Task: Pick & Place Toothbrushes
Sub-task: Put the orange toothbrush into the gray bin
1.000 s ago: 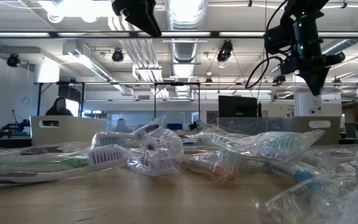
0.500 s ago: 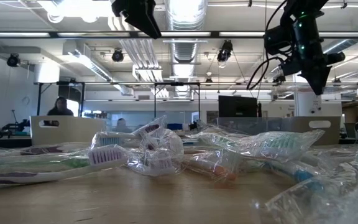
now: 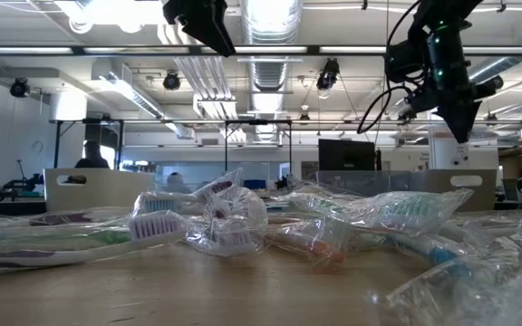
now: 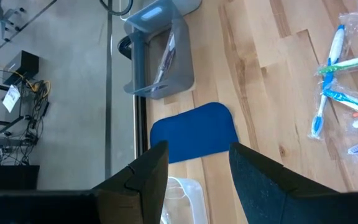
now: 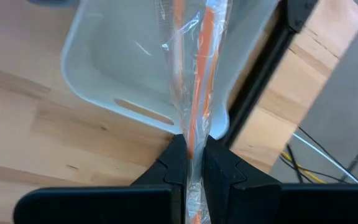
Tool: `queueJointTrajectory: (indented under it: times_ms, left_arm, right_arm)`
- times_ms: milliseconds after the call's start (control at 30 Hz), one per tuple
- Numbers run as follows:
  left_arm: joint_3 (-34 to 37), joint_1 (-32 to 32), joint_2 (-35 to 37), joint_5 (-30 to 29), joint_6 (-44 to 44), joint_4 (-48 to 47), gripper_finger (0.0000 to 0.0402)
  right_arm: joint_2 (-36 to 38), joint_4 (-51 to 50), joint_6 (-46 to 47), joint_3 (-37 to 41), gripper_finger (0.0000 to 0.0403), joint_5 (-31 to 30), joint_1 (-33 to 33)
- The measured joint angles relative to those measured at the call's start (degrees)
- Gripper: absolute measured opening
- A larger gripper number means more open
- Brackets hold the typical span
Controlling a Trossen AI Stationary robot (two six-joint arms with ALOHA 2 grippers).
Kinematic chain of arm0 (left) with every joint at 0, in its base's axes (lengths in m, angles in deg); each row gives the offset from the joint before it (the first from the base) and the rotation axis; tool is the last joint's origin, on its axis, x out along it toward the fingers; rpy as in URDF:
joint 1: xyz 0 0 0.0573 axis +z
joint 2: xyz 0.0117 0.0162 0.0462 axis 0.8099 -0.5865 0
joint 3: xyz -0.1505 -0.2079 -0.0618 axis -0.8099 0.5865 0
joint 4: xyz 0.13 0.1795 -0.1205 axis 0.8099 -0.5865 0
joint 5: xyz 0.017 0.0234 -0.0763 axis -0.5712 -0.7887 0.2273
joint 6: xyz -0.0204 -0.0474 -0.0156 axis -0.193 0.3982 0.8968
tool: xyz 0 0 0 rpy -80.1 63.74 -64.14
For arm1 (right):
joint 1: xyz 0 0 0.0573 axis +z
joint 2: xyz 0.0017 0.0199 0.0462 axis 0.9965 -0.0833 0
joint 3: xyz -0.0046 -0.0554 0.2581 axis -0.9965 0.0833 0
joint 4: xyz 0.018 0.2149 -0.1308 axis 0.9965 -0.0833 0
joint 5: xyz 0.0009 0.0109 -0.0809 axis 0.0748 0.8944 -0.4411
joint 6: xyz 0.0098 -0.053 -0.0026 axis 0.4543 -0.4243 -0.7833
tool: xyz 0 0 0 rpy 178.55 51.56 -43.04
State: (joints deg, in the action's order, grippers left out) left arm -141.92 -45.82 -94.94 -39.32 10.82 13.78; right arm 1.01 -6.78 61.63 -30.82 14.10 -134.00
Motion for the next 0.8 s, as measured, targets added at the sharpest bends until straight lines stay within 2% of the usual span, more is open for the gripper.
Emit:
queueJointTrajectory:
  times_ms: [167, 300, 533, 667, 800]
  left_arm:
    - [0.00, 0.00, 0.00, 0.02, 0.00, 0.02, 0.0174]
    - [0.00, 0.00, 0.00, 0.01, 0.00, 0.02, 0.0174]
    - [0.07, 0.00, 0.00, 0.01, 0.00, 0.07, 0.0174]
    - [0.04, 0.00, 0.00, 0.00, 0.00, 0.07, 0.0174]
    - [0.01, 0.00, 0.02, -0.01, 0.00, 0.65, 0.0174]
  right_arm:
    - [0.00, 3.87, 4.69, 0.52, 0.0020, 0.10, 0.51]
    - [-0.47, 3.44, 8.11, 0.08, 0.0020, -6.59, 2.85]
    - [-7.06, 2.79, 10.89, -3.46, 0.0020, -12.48, 9.78]
    - [-12.41, -1.43, 12.38, -6.52, 0.0020, -13.75, 8.36]
    - [-14.46, -3.32, 10.91, -7.76, 0.0020, -12.91, 6.34]
